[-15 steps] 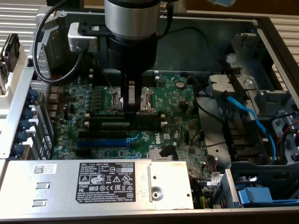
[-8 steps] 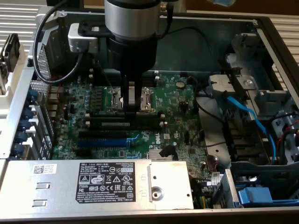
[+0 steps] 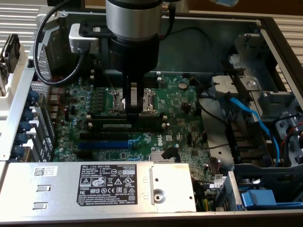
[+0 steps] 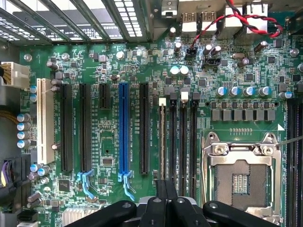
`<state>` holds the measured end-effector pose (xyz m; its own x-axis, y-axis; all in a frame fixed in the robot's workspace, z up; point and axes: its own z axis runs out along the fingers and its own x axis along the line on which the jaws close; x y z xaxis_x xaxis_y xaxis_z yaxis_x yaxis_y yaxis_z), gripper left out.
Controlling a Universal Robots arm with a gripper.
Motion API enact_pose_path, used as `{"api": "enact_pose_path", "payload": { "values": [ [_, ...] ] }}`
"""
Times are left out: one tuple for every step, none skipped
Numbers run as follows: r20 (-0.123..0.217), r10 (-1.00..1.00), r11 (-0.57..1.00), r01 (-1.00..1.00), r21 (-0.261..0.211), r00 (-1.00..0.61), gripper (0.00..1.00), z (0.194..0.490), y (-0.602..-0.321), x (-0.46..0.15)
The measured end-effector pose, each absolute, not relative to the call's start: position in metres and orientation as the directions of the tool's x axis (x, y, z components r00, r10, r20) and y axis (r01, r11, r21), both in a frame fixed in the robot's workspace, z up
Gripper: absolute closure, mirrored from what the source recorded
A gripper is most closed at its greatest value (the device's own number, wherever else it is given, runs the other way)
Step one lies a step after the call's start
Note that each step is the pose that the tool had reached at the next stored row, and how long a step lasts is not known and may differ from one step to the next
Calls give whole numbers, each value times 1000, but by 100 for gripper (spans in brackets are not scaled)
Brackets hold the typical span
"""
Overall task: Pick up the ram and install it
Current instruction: 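Press down the ram until it locks into place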
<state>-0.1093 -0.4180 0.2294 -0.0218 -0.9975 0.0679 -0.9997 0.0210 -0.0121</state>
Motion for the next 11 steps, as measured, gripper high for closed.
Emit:
{"api": "enact_pose_path", "payload": {
  "values": [
    [70,-997,21,-1000,-10,-21,90,236,-418,-110],
    [70,-997,21,-1000,-10,-21,90,240,-418,-110],
    [70,-997,21,-1000,-10,-21,90,242,-418,-110],
    [70,-997,21,-1000,-10,-21,90,242,-418,-110],
    [70,-997,21,-1000,-10,-21,90,242,-418,-110],
    [70,-997,21,-1000,-10,-21,90,242,-418,-110],
    [70,-997,21,-1000,-10,-21,90,242,-418,-110],
    [71,-997,21,-1000,-10,-21,90,242,-418,-110],
    [70,-997,21,-1000,-10,-21,90,242,-418,-110],
    [70,-997,21,-1000,-10,-21,90,242,-418,-110],
    [70,-997,21,-1000,-10,-21,90,242,-418,-110]
  ]
}}
